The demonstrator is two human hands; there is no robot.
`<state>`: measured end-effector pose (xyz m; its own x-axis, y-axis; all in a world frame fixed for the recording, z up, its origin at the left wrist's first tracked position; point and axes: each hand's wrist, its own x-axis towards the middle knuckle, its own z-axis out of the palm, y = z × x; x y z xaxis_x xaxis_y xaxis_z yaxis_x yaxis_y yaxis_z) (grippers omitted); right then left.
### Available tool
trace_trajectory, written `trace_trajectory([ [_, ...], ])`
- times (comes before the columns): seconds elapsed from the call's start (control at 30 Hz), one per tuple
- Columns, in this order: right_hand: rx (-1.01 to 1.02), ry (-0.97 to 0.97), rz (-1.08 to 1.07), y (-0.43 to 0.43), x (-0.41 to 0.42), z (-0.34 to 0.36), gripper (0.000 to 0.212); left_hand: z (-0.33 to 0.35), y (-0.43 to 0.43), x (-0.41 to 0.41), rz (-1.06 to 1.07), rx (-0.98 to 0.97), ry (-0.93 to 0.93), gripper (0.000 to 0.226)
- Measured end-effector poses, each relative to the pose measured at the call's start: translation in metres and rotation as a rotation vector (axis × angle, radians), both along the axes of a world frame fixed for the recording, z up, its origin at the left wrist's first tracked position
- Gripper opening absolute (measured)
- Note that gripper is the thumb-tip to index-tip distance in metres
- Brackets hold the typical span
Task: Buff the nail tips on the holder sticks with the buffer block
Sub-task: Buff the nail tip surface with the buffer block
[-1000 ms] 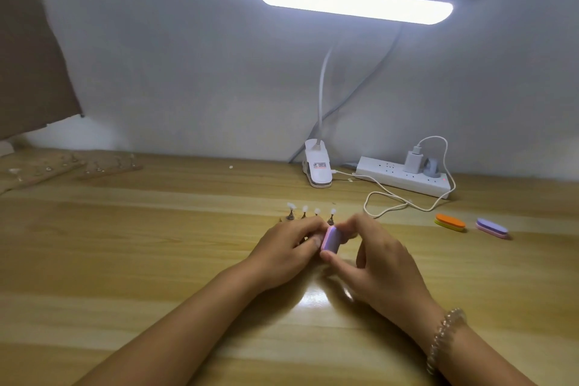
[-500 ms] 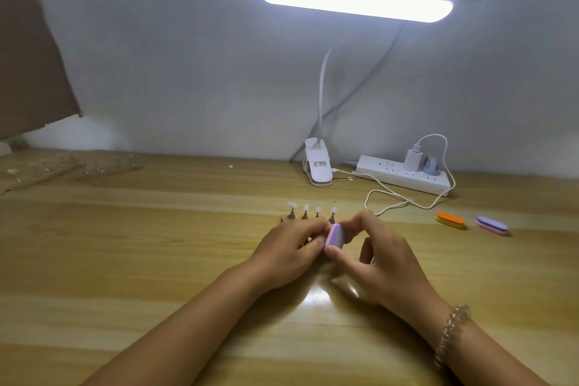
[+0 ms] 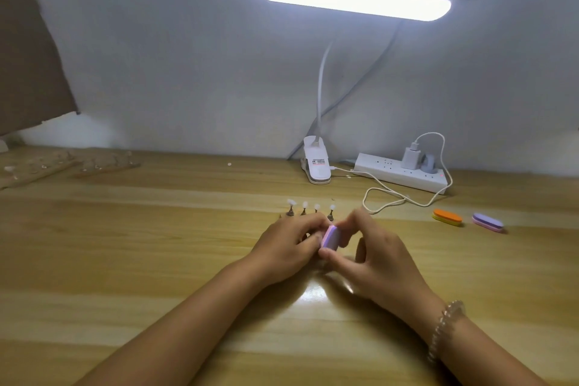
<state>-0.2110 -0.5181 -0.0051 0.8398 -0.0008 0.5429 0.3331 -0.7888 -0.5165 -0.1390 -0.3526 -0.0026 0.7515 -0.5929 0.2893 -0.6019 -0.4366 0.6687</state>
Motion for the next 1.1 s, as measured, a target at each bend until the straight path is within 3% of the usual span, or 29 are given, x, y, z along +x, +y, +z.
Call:
trace_trajectory([
  [0.1, 0.124, -0.042, -0.051, -0.003, 0.003, 0.003, 0.030, 0.000, -0.001, -0.001, -0.008, 0.003, -0.006, 0.019],
  [0.27, 0.085, 0.009, -0.010, -0.003, 0.002, -0.001, 0.028, -0.002, 0.000, -0.001, 0.000, 0.014, -0.023, 0.020],
  [0.4, 0.187, -0.023, -0.170, -0.011, 0.006, 0.003, 0.028, -0.001, -0.001, 0.000, -0.015, -0.019, 0.006, 0.019],
  [0.53, -0.030, -0.068, -0.120, -0.001, -0.001, 0.000, 0.032, -0.001, -0.001, 0.000, -0.008, -0.007, -0.017, 0.018],
  [0.67, 0.069, -0.073, -0.240, -0.010, 0.002, 0.003, 0.028, 0.000, 0.000, -0.003, -0.031, -0.034, 0.016, 0.019],
  [0.83, -0.052, -0.057, -0.166, -0.001, -0.002, 0.002, 0.028, -0.001, 0.000, -0.001, -0.004, -0.014, -0.003, 0.017],
  [0.97, 0.063, -0.080, -0.192, -0.006, 0.000, 0.004, 0.024, -0.002, 0.000, -0.002, -0.009, -0.017, 0.005, 0.017],
  [1.1, -0.076, -0.043, -0.131, 0.002, -0.003, 0.001, 0.026, -0.003, 0.001, 0.002, 0.021, 0.004, -0.012, 0.017],
])
